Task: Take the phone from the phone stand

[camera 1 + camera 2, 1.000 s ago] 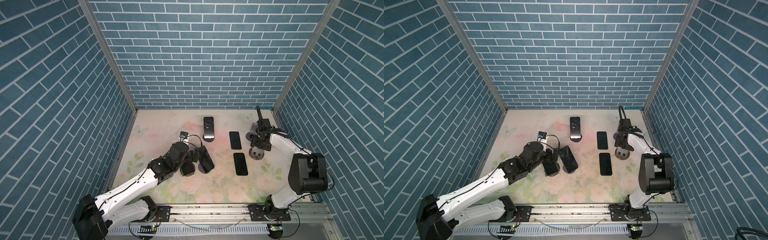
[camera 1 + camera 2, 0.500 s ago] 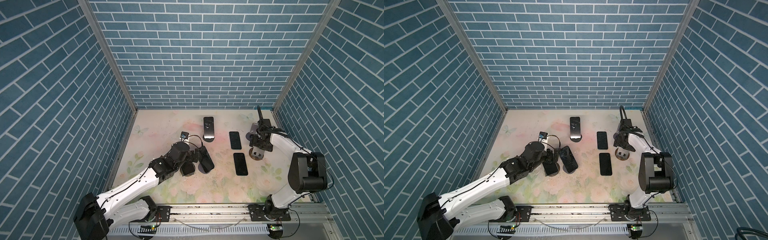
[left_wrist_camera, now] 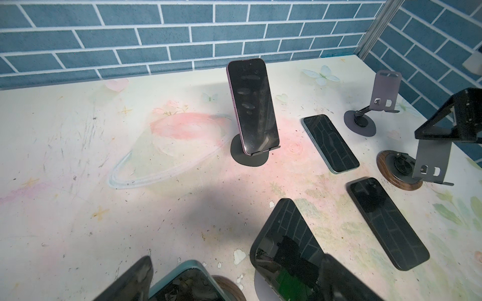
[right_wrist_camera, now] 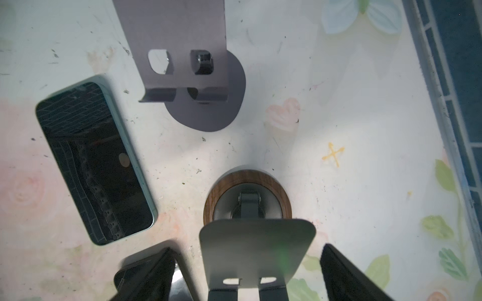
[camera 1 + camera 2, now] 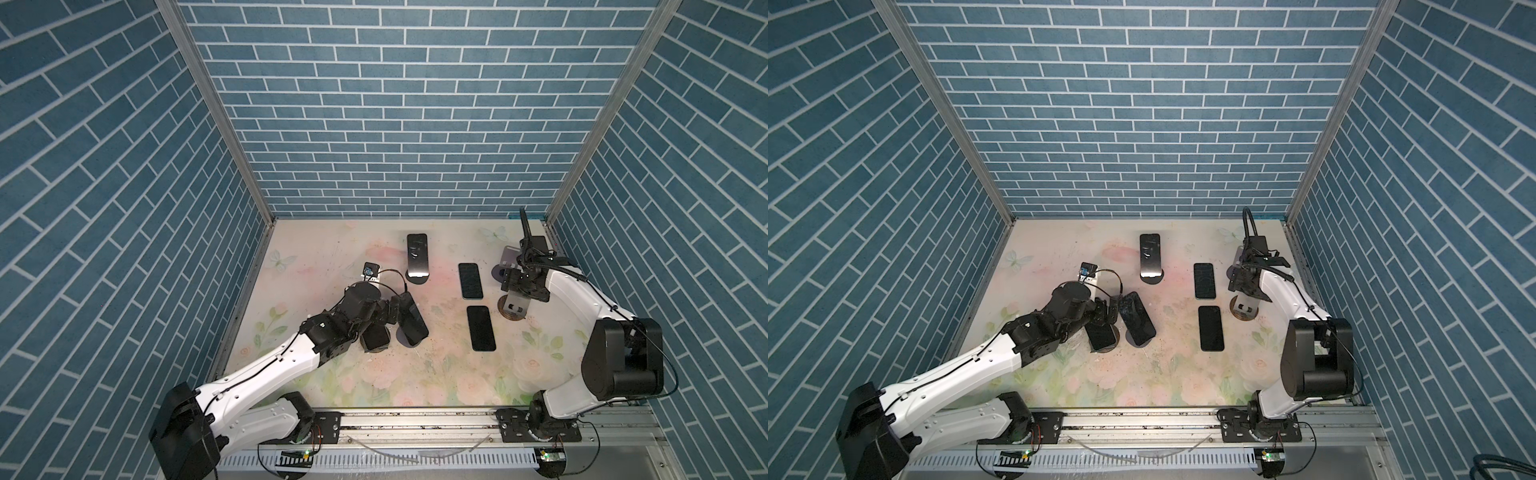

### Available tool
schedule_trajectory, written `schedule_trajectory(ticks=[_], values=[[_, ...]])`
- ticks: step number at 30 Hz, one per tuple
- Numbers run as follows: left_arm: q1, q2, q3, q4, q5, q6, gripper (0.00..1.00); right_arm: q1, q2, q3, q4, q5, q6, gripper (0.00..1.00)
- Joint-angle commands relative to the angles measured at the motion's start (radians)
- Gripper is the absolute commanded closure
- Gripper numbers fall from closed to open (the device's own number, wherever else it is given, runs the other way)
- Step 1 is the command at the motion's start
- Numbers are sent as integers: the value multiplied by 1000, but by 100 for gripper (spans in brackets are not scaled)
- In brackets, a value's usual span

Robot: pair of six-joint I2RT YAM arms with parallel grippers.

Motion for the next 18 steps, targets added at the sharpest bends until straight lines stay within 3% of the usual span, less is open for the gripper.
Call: schedule_trajectory(ticks=[1, 18], values=[[-4, 8, 22, -8, -3, 9, 0, -1, -53, -3, -29, 2, 10, 12], [-4, -19, 50, -70, -27, -51, 0, 21, -155, -43, -31, -37, 39, 13]])
